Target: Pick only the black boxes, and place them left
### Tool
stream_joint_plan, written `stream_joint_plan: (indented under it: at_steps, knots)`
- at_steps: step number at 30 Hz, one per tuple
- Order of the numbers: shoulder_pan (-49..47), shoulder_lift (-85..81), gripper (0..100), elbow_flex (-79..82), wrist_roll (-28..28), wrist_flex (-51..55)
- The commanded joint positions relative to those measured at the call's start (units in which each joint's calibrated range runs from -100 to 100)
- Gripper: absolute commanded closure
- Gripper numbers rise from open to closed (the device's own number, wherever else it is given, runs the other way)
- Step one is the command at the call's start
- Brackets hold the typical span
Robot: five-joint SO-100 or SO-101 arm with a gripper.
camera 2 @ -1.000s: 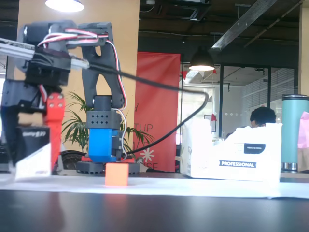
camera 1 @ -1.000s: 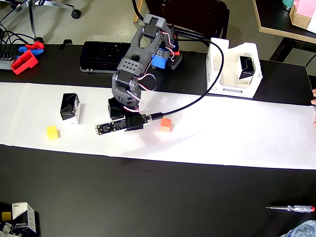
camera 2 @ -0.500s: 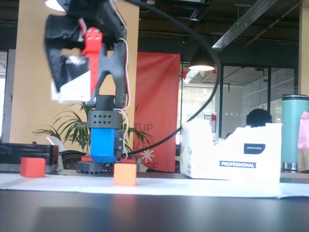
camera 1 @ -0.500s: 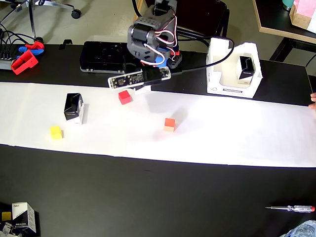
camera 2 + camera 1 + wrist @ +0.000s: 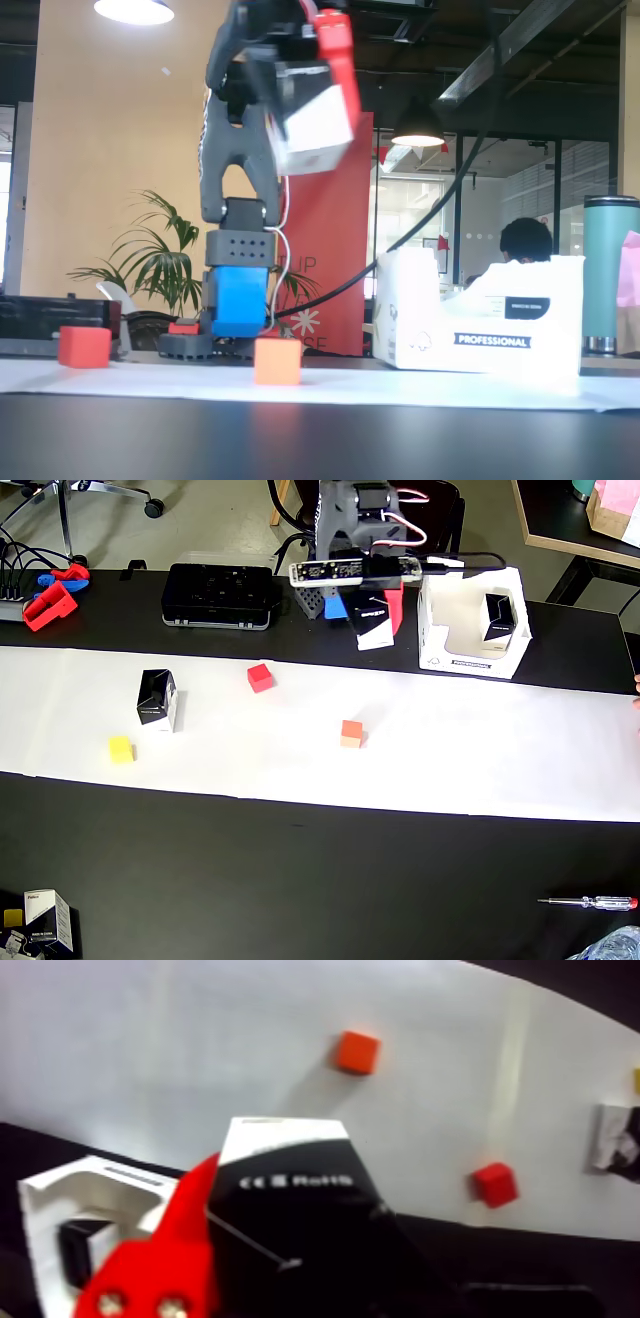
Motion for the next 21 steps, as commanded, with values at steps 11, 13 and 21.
stream_joint_plan:
  at_steps: [11, 13, 21]
  knots:
    - [-41.4, -6.3, 90, -1.3, -23.7, -1.6]
    - [-46.3, -5.6, 90, -1.5, -25.8, -1.6]
    - [-58.0, 4.3, 90, -3.0, -32.8, -1.6]
